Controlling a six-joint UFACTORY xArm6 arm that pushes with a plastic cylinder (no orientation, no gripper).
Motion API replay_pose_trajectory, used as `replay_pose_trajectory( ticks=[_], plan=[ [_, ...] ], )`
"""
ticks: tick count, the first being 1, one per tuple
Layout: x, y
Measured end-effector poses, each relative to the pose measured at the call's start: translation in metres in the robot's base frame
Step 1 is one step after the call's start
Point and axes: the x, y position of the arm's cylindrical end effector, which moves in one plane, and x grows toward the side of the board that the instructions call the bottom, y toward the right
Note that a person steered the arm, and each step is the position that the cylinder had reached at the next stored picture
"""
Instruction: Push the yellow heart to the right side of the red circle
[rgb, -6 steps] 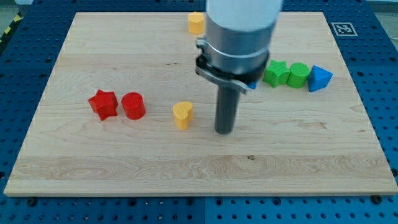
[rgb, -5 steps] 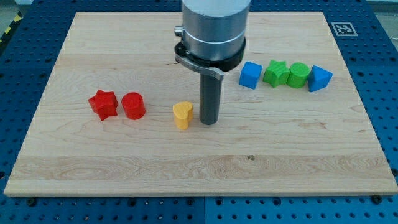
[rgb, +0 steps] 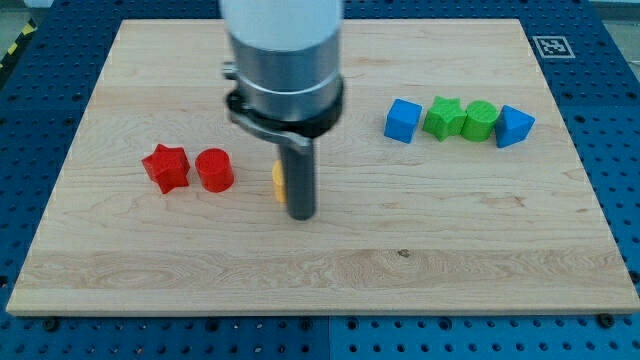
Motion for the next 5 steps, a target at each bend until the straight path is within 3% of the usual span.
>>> replay_pose_trajectory(
  ticks=[1,2,5],
  plan=[
    [-0.003,0.020],
    [-0.025,0.001],
    [-0.039,-0.034]
  ],
)
